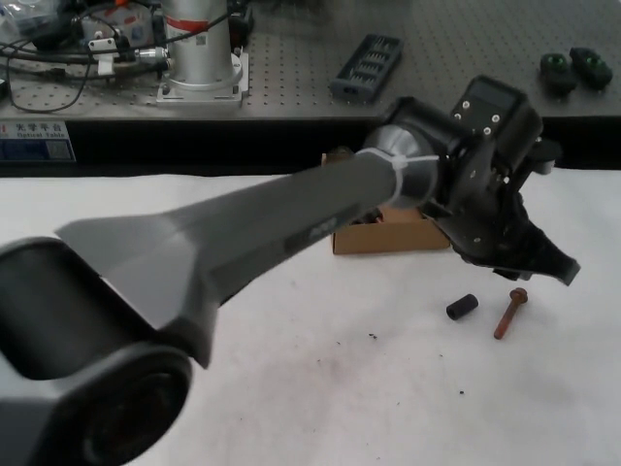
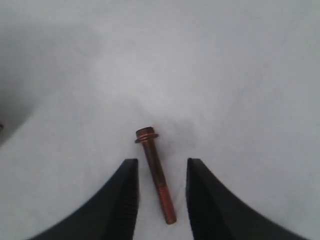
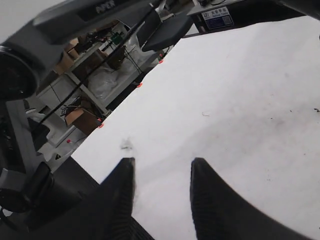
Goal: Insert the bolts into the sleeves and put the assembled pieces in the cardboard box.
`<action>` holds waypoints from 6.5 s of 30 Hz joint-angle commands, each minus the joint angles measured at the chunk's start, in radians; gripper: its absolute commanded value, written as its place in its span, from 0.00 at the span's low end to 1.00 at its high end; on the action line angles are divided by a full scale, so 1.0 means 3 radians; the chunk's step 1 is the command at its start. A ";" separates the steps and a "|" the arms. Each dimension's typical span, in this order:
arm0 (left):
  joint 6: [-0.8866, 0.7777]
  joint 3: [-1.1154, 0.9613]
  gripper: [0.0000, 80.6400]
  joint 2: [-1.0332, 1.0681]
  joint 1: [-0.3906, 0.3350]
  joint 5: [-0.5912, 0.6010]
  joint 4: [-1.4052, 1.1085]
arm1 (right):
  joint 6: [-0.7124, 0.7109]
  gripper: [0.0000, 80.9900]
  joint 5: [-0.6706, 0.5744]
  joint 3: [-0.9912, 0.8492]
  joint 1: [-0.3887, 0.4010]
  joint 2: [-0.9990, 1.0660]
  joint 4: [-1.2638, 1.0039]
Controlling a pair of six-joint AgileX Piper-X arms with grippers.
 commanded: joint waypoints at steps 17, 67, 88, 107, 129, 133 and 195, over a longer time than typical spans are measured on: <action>0.0140 -0.0411 0.37 0.0372 -0.0040 -0.0065 0.0025 | -0.0090 0.35 -0.0063 -0.0003 -0.0013 0.0026 -0.0079; 0.0140 -0.0886 0.01 0.0604 -0.0136 -0.0083 0.0345 | -0.0097 0.35 -0.0063 -0.0003 -0.0013 0.0026 -0.0070; 0.0444 -0.0900 0.01 -0.0499 0.0305 -0.0848 0.2485 | -0.0097 0.35 -0.0069 -0.0003 -0.0013 0.0026 -0.0072; 0.0485 0.1710 0.01 -0.2179 0.0352 -0.0709 0.1572 | -0.0097 0.35 -0.0121 -0.0003 -0.0013 0.0026 -0.0072; 0.0210 0.4612 0.01 -0.3014 0.0352 -0.0709 -0.0591 | -0.0097 0.35 -0.0140 -0.0003 -0.0013 0.0026 -0.0072; 0.0219 0.4689 0.01 -0.3014 0.0352 -0.0709 -0.0719 | -0.0097 0.35 -0.0140 -0.0003 -0.0013 0.0026 -0.0072; 0.0639 0.4559 0.38 -0.2637 0.0398 -0.0518 -0.0631 | -0.0097 0.35 -0.0216 -0.0003 -0.0013 0.0026 -0.0057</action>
